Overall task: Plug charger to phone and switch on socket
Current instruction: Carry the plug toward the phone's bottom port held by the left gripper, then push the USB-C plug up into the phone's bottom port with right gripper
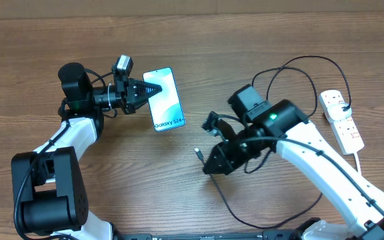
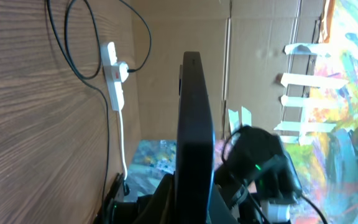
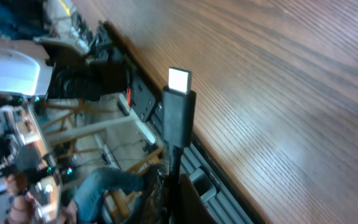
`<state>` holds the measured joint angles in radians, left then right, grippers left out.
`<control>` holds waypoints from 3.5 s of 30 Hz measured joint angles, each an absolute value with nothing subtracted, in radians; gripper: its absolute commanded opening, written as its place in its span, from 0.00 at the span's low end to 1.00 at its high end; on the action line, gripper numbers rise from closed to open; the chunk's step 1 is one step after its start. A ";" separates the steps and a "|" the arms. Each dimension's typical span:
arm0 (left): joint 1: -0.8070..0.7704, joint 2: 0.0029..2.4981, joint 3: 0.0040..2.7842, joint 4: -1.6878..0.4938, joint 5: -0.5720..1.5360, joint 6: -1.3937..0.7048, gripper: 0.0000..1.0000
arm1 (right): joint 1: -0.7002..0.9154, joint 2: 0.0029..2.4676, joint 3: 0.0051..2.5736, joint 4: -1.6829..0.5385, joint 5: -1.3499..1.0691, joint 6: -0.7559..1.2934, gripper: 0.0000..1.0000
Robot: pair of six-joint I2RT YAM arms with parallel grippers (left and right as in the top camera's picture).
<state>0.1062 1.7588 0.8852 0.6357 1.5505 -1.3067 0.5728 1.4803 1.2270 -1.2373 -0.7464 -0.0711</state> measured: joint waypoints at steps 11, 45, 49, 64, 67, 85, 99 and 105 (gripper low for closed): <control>0.077 1.759 0.885 0.634 1.514 -1.243 0.04 | 0.694 1.480 1.227 -1.053 -0.601 0.139 0.04; 0.058 1.762 0.885 0.621 1.507 -1.197 0.04 | 0.694 1.480 1.227 -0.877 -0.583 0.210 0.04; 0.058 1.762 0.885 0.621 1.507 -1.198 0.04 | 0.694 1.480 1.227 -0.877 -0.582 0.210 0.04; 0.055 1.762 0.885 0.621 1.506 -1.235 0.04 | 0.694 1.480 1.227 -0.878 -0.560 0.210 0.04; 0.051 1.762 0.885 0.621 1.502 -1.239 0.04 | 0.694 1.480 1.227 -0.879 -0.561 0.210 0.04; 0.032 1.762 0.885 0.621 1.496 -1.243 0.04 | 0.694 1.480 1.227 -0.909 -0.559 0.210 0.04; 0.032 1.762 0.885 0.621 1.496 -1.251 0.04 | 0.694 1.480 1.227 -0.900 -0.558 0.210 0.04; 0.032 1.762 0.885 0.621 1.496 -1.250 0.04 | 0.694 1.480 1.227 -0.898 -0.557 0.210 0.04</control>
